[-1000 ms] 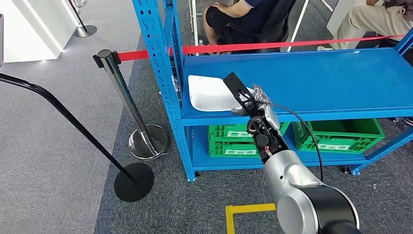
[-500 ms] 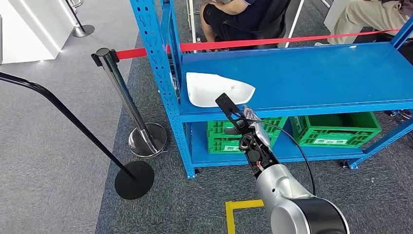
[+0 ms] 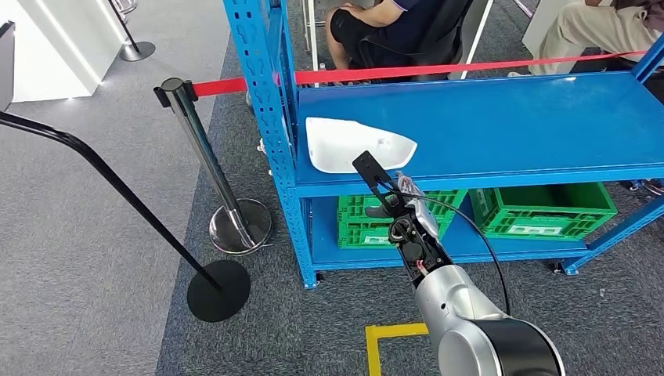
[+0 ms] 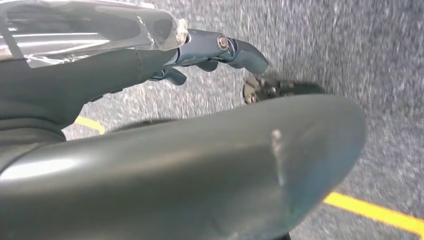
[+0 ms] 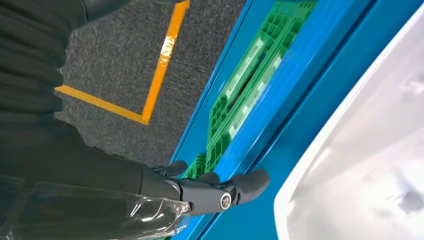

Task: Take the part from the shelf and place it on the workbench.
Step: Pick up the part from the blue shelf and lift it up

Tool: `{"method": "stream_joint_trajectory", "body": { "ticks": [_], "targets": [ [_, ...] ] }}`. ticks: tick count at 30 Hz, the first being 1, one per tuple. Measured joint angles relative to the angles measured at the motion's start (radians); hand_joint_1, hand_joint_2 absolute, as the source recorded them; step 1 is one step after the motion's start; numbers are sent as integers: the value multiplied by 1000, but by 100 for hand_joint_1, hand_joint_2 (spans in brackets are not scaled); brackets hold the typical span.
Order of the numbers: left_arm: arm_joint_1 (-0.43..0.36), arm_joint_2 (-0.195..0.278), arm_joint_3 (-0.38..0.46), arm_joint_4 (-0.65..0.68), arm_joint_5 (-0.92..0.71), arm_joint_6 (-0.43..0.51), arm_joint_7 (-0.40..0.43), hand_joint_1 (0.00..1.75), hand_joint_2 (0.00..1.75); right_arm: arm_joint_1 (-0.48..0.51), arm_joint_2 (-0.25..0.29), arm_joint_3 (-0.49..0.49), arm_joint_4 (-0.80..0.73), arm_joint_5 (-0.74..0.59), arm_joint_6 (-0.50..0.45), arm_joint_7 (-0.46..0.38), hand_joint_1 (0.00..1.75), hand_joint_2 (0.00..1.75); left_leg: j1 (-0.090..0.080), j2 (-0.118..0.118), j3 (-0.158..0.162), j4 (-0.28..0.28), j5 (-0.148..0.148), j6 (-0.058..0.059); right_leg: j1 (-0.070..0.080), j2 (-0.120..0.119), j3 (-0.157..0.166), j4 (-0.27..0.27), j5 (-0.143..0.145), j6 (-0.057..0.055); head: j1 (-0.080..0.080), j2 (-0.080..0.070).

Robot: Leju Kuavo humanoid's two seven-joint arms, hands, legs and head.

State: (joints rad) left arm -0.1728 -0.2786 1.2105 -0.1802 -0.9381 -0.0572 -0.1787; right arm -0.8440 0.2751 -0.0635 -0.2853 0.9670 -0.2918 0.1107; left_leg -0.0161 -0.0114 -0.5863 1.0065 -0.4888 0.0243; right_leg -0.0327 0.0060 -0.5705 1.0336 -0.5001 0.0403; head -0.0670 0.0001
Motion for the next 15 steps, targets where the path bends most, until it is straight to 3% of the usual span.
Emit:
{"method": "stream_joint_trajectory", "body": {
  "ticks": [2,4,7,8,9,10,12,13,15],
  "targets": [
    [1,0,4,0,7,-7,2,0,0,0,-2,-2,0,0,-1,-1,0,175,3,0,1,4,-5,-3,-2,1,5,1,-1,-10,-1,0],
    [1,0,6,-1,4,-8,1,0,0,-1,-2,-4,-1,2,-2,-4,0,175,8,3,-22,54,-29,-14,-7,0,16,0,-1,-18,-5,0],
    [1,-1,2,-1,-23,21,2,0,0,-3,-2,-7,-2,2,-8,-7,0,175,18,7,-140,244,-92,-28,-8,-1,28,-3,-6,-19,-9,0],
    [2,0,-1,-1,-31,31,2,0,0,-3,-3,-9,-2,2,-10,-7,0,175,19,8,-177,286,-91,-29,-8,0,32,-3,-11,-18,-10,0],
    [2,0,-4,-1,-36,37,3,0,0,-4,-3,-11,-2,2,-13,-8,0,175,19,8,-195,289,-69,-27,-8,2,38,-4,-17,-17,-9,0],
    [2,0,-6,-1,-37,37,3,0,0,-4,-3,-13,-2,-1,-15,-9,0,175,18,7,-191,249,-27,-22,-8,4,46,-4,-23,-17,-10,0],
    [3,0,-10,0,-37,38,2,0,0,-6,-4,-18,-2,-7,-19,-17,0,175,16,5,-141,102,75,-23,-4,8,58,-6,-37,-18,-9,0],
    [3,0,-12,0,-36,37,1,0,0,-8,-4,-22,-2,-11,-23,-22,0,175,16,4,-117,41,108,-28,-1,10,61,-6,-42,-19,-10,0],
    [3,-1,-15,1,-35,36,-2,0,0,-11,-7,-29,-2,-16,-31,-33,0,175,15,3,-96,-2,120,-38,5,14,60,-9,-46,-17,-12,0]
  ]
}}
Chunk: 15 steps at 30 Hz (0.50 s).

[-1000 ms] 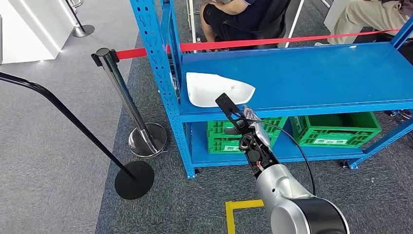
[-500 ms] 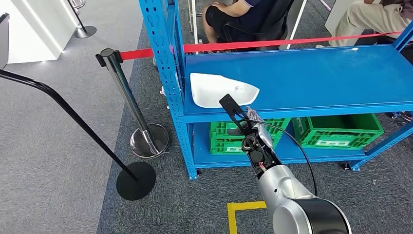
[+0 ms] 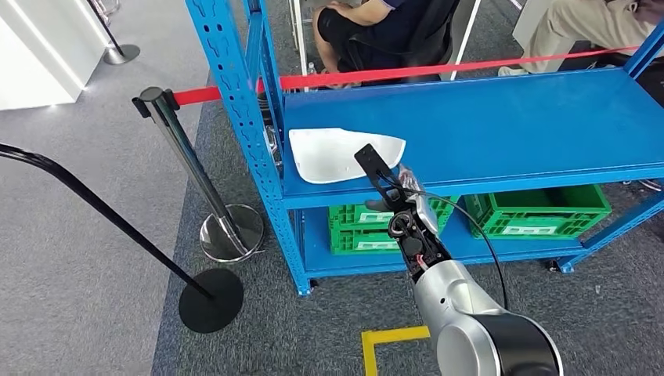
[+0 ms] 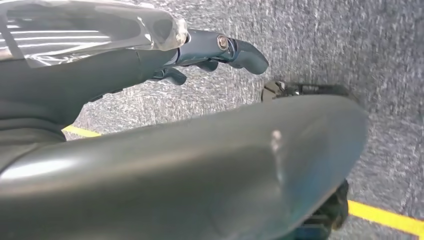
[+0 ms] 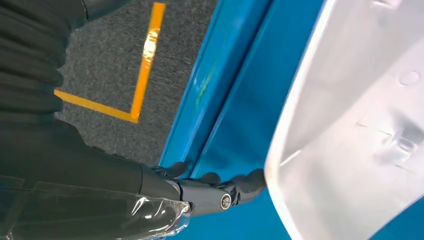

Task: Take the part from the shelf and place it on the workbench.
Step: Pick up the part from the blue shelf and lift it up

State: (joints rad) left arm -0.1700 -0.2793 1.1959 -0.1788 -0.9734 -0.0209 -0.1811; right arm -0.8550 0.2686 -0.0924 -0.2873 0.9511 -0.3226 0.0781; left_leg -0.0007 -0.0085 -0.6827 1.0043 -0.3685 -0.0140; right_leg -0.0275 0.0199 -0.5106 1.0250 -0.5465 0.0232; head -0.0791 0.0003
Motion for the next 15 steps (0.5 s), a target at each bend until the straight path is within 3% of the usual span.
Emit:
{"method": "stream_joint_trajectory", "body": {
  "ticks": [9,13,15],
  "targets": [
    [0,0,-4,0,1,-6,-10,0,0,-2,-6,-13,0,-1,-9,-9,0,175,-2,-5,0,-5,-6,7,-2,-5,8,-18,0,4,-1,0],
    [0,0,-5,0,1,-27,-23,0,0,-5,-6,-15,0,1,-12,-11,0,0,-2,-5,0,-5,-4,9,-2,-5,8,-18,2,7,-1,0],
    [0,0,-6,0,1,-43,-38,0,0,-8,-7,-15,0,4,-13,-11,0,0,-2,-5,1,-6,-4,10,-2,-5,9,-18,2,7,-1,0]
  ]
}}
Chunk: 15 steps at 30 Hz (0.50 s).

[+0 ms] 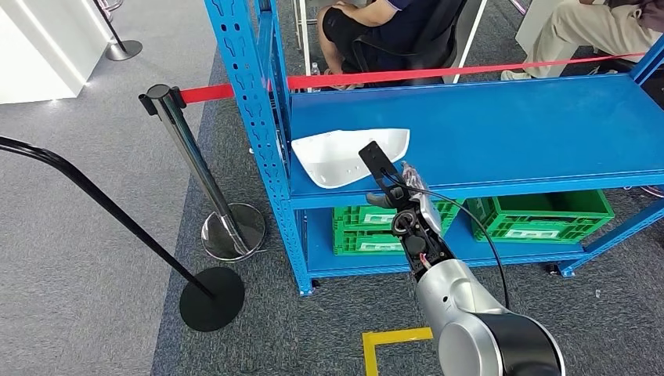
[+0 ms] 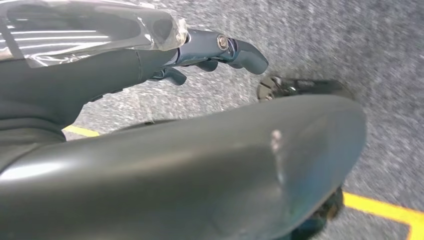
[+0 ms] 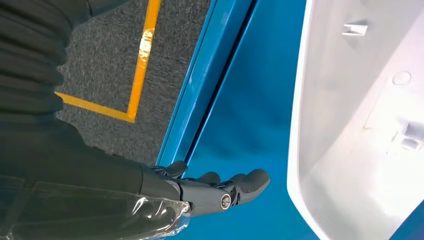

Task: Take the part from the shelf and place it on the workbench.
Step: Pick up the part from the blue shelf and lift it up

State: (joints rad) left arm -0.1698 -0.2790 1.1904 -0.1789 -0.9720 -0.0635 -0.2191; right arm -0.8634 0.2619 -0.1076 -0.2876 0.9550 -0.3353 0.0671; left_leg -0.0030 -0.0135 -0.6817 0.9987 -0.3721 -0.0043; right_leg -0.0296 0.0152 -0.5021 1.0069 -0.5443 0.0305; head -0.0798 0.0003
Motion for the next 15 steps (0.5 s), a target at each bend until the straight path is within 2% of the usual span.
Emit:
{"method": "stream_joint_trajectory", "body": {
  "ticks": [6,10,14,15],
  "targets": [
    [0,0,-21,0,-15,-33,-94,0,0,-4,-2,-1,0,9,0,-9,0,0,0,0,2,-1,0,0,0,0,2,0,0,0,0,0],
    [1,2,-33,0,-19,-30,-118,0,0,-7,-3,-1,0,19,-5,-14,0,0,0,0,2,-1,1,1,0,0,3,0,0,0,0,0],
    [3,3,-42,0,-15,-43,-120,0,0,-33,-3,0,-1,42,-11,-10,0,175,0,0,2,-2,1,1,0,0,3,0,0,0,0,0],
    [4,4,-42,0,-15,-47,-120,0,0,-44,-3,2,-2,47,-10,-8,0,175,0,0,2,-2,1,1,0,0,3,0,0,0,0,0]
  ]
}}
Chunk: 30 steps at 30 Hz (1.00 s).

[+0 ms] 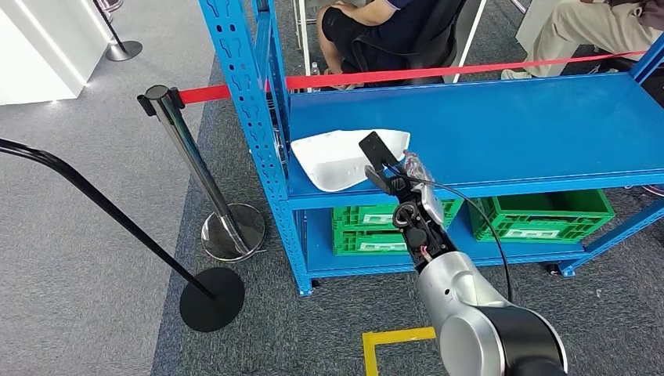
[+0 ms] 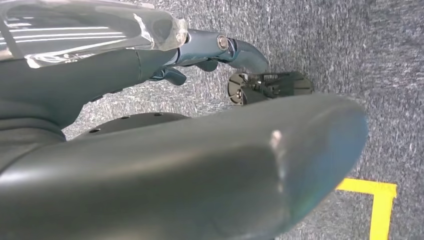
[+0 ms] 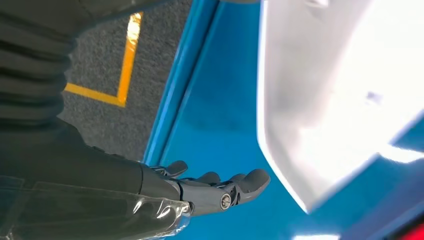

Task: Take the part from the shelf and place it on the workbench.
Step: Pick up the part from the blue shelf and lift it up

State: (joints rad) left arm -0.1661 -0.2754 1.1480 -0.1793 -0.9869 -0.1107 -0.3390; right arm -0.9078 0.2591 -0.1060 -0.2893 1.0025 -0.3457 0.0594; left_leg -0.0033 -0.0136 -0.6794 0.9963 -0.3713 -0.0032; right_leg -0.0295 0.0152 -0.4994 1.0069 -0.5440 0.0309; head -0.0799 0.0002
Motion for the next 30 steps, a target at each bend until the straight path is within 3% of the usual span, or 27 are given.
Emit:
{"method": "stream_joint_trajectory", "body": {
  "ticks": [9,30],
  "targets": [
    [3,2,-1,0,2,-18,0,0,0,-79,15,13,-3,23,13,15,0,175,0,0,1,-1,0,0,0,0,0,0,0,0,0,0],
    [4,6,0,0,22,-27,-12,0,0,-59,56,44,-1,25,51,26,0,175,0,0,1,-1,0,0,0,0,0,0,0,0,0,0]
  ]
}}
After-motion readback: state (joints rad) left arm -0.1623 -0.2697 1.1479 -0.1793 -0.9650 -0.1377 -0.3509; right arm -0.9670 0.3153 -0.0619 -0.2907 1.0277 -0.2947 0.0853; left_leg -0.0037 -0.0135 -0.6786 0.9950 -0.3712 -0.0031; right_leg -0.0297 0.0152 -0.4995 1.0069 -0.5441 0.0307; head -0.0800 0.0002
